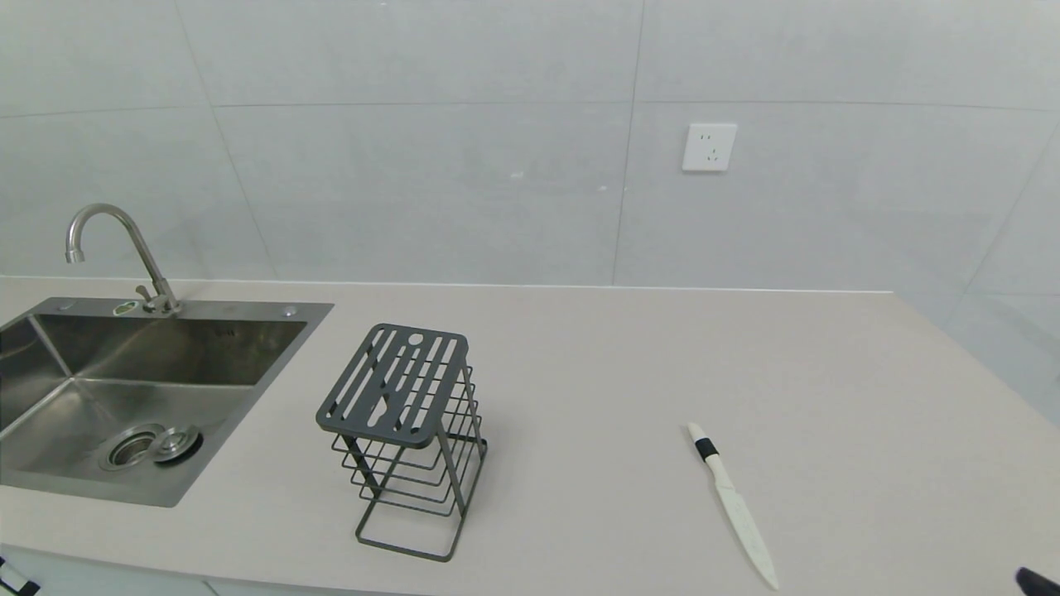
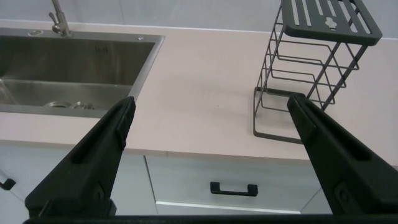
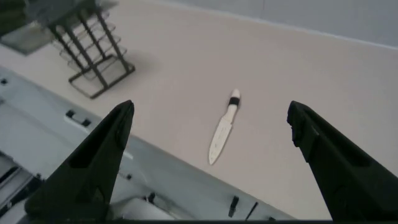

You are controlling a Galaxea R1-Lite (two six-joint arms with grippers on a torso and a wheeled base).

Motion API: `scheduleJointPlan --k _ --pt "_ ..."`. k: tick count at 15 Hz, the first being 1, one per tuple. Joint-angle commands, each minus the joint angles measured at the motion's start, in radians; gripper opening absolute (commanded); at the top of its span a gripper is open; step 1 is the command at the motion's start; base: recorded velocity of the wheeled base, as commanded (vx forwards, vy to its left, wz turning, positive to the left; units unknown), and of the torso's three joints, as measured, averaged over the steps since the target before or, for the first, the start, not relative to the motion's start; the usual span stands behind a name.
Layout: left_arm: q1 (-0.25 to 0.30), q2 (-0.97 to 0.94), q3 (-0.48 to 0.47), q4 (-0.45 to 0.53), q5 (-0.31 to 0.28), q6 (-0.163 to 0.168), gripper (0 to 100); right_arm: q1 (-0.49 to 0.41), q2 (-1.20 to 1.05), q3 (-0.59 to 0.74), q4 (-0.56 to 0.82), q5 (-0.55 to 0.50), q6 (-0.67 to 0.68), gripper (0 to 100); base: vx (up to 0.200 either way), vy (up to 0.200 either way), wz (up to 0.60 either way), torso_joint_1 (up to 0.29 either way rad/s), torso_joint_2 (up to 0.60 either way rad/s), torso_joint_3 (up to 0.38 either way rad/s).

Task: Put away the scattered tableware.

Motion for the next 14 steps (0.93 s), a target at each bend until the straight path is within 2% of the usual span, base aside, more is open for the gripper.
scheduleJointPlan --k 1,6,8,10,14 --pt "0.0 0.001 0.0 0.001 0.0 0.002 100 0.097 0.275 -0.066 0.004 -0.009 -0.094 100 0.0 0.0 0.0 0.0 0.0 0.0" --pt "0.0 0.001 0.0 0.001 -0.001 0.009 100 0.239 0.43 -0.097 0.002 -0.153 -0.106 100 0.0 0.0 0.0 0.0 0.0 0.0" --pt "0.0 0.001 0.0 0.001 -0.001 0.011 100 0.314 0.504 -0.16 -0.019 -0.188 -0.109 100 0.0 0.0 0.0 0.0 0.0 0.0" --pt "0.0 0.001 0.0 0.001 -0.001 0.011 100 0.328 0.556 -0.215 -0.028 -0.193 -0.134 100 0.0 0.0 0.0 0.0 0.0 0.0" --pt "0.0 0.001 0.0 0.001 -0.001 0.009 100 0.335 0.708 -0.212 -0.03 -0.213 -0.105 100 0.0 0.0 0.0 0.0 0.0 0.0"
